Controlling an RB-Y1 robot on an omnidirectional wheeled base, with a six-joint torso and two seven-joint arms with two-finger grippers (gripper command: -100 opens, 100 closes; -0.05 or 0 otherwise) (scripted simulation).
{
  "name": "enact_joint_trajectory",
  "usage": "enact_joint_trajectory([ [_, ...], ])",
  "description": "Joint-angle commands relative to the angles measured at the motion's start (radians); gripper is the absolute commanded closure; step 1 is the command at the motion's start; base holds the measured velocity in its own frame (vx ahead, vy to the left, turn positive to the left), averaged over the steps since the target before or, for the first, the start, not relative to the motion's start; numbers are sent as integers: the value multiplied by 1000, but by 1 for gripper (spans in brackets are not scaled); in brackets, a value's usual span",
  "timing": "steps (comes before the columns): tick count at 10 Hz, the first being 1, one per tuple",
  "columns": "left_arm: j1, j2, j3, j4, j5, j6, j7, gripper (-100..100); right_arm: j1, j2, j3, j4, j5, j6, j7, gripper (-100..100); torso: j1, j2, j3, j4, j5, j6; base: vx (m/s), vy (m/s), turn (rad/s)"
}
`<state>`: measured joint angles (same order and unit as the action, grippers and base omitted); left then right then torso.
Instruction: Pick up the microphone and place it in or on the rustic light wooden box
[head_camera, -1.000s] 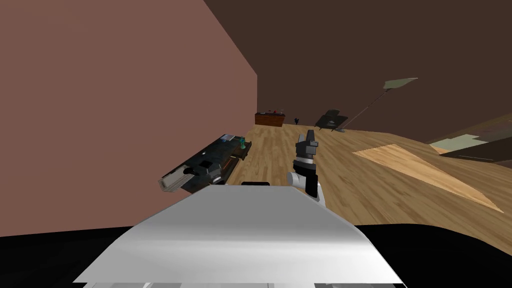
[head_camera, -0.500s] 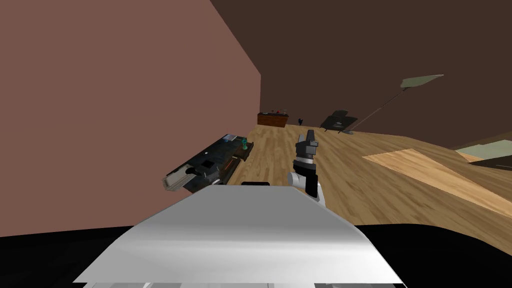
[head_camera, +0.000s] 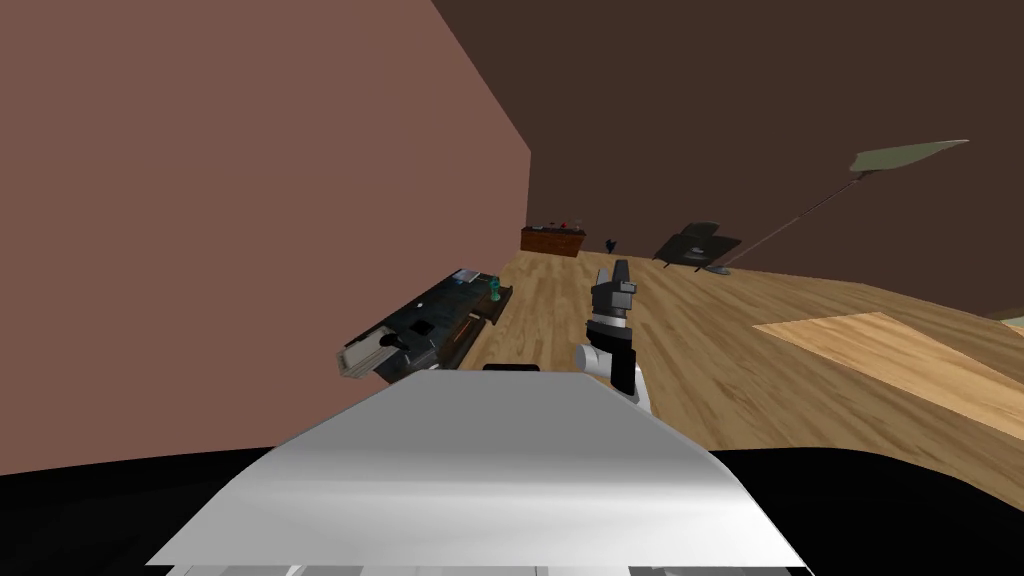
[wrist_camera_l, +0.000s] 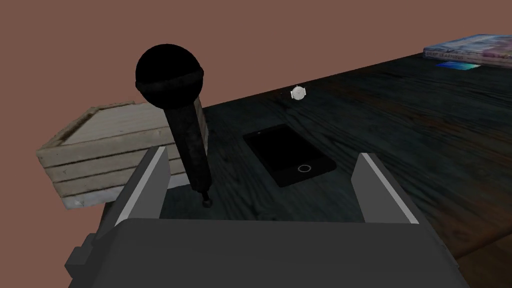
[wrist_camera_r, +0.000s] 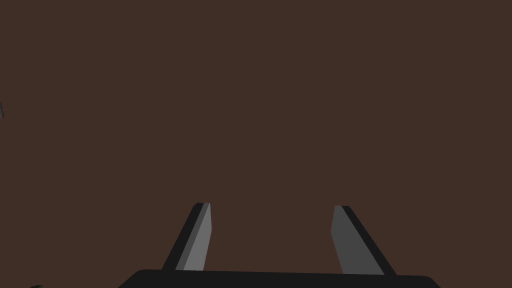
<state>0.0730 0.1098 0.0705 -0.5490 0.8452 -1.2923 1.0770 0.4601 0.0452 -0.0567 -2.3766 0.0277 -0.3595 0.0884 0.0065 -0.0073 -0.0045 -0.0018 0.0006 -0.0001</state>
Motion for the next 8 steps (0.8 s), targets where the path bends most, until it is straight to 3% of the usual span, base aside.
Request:
enact_joint_trajectory([
  [1, 5, -23, 21, 15, 33, -19, 33, -100, 0, 0, 0, 0, 0, 0, 0, 0, 0, 0, 0, 0, 0, 0, 122, 96, 195],
  [4, -16, -71, 54, 84, 79, -65, 95, -100, 0, 0, 0, 0, 0, 0, 0, 0, 6, -4, -2, -1, 1, 0, 166, 159, 141],
  [8, -34, -107, 76, 112, 103, -89, 128, -100, 0, 0, 0, 0, 0, 0, 0, 0, 5, 1, 1, 0, 1, 0, 102, 144, 61],
])
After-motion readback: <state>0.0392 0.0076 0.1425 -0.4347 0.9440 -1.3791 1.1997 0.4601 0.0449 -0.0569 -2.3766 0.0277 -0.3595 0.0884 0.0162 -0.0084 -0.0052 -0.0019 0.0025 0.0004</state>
